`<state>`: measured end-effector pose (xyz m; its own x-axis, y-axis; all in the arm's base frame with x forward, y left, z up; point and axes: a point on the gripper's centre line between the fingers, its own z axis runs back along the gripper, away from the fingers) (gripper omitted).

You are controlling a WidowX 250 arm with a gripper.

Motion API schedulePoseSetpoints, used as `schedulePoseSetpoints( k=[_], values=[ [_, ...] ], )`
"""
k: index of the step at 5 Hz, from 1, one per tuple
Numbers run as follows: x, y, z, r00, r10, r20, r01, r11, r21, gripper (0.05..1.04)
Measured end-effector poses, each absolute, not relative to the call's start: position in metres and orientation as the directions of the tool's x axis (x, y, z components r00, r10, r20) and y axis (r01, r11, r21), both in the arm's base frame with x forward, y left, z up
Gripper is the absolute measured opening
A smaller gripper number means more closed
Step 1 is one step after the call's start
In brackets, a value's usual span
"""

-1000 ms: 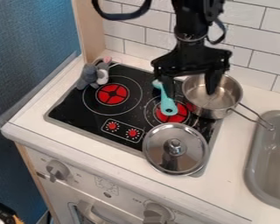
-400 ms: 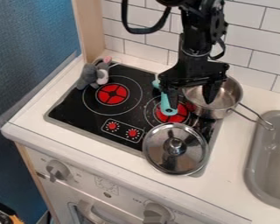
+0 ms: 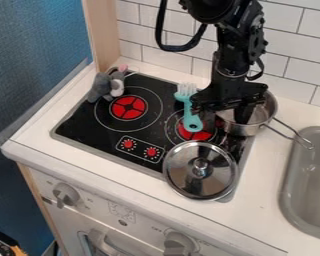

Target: Move the silver pot to the left burner

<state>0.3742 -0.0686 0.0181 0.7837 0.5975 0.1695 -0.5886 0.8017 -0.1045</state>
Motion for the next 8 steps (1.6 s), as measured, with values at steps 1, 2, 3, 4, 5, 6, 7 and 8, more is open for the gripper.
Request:
schedulePoseSetpoints(
  k=[1,2,3,4,5,6,7,8],
  values=[
    [0.374,-0.069,0.019,0.785,0.596,0.170,-0.587,0.803,-0.104,0.366],
    [0.373,-0.070,0.018,0.793,0.587,0.163,-0.577,0.810,-0.104,0.157],
    [0.371,-0.071,0.017,0.790,0.595,0.148,-0.583,0.804,-0.119,0.080],
    [0.366,-0.063,0.026,0.787,0.604,0.123,-0.589,0.796,-0.140,0.077],
    [0.363,-0.049,0.048,0.759,0.642,0.106,-0.615,0.761,-0.207,0.073],
    [0.353,-0.028,0.074,0.711,0.694,0.108,-0.652,0.710,-0.268,0.073],
    [0.334,0.005,0.093,0.660,0.743,0.108,-0.699,0.661,-0.272,0.073],
    [0.312,0.040,0.100,0.610,0.784,0.118,-0.748,0.618,-0.241,0.073]
  ],
)
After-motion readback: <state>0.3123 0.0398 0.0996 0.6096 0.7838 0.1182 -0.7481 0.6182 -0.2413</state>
